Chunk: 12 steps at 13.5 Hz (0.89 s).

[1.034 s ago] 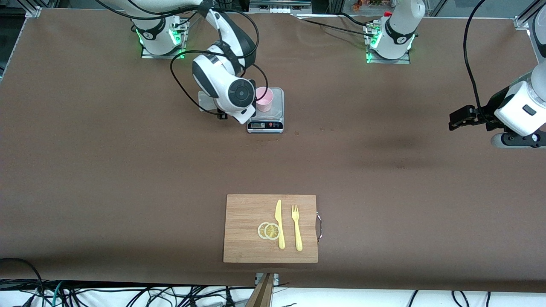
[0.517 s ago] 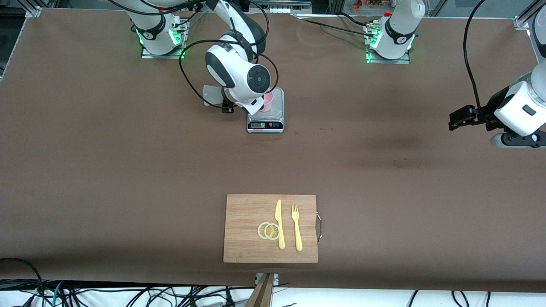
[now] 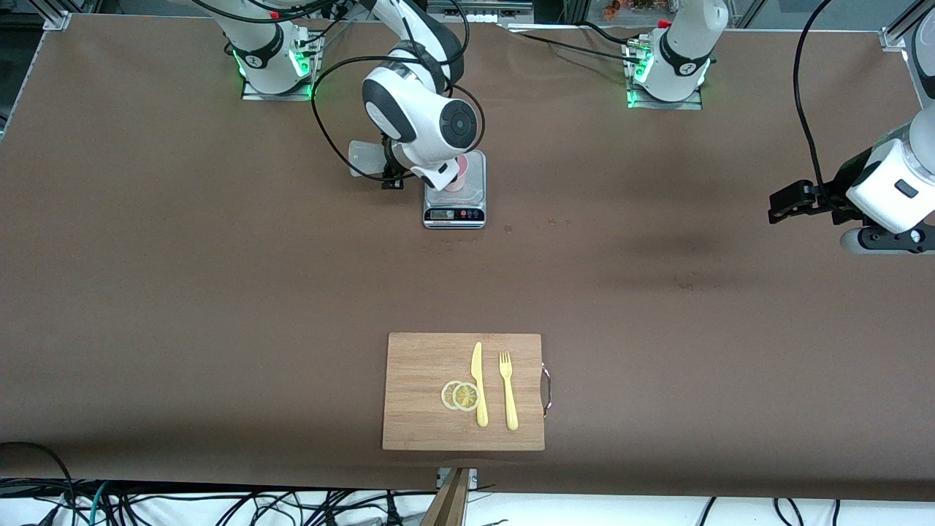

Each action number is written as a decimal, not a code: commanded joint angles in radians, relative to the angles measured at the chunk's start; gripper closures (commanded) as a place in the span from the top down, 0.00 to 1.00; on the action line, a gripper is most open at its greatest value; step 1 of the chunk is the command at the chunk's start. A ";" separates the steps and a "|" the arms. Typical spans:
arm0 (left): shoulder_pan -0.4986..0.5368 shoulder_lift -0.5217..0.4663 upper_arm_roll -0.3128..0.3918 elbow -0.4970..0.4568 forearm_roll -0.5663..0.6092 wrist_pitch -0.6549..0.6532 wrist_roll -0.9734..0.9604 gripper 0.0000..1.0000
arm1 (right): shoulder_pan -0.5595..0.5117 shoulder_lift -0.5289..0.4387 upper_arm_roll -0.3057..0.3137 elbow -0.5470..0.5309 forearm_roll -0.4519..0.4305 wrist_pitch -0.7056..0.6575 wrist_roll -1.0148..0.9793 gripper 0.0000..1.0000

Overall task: Add sauce to pink cup with both arms
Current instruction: 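Tilt the bottle nozzle into the pink cup with the right gripper, then carry the squeeze bottle back with the right gripper to its spot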

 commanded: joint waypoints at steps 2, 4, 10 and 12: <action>-0.001 0.011 0.004 0.028 -0.018 -0.021 0.020 1.00 | -0.077 -0.004 0.002 0.028 0.091 0.050 -0.112 0.18; -0.001 0.011 0.003 0.028 -0.018 -0.021 0.020 1.00 | -0.114 -0.009 -0.027 0.026 0.175 0.098 -0.193 0.18; -0.007 0.013 0.004 0.028 -0.018 -0.019 0.020 1.00 | -0.331 -0.026 -0.114 0.013 0.519 0.173 -0.592 0.19; -0.007 0.013 0.004 0.028 -0.018 -0.019 0.020 1.00 | -0.465 -0.024 -0.116 -0.004 0.669 0.161 -0.765 0.19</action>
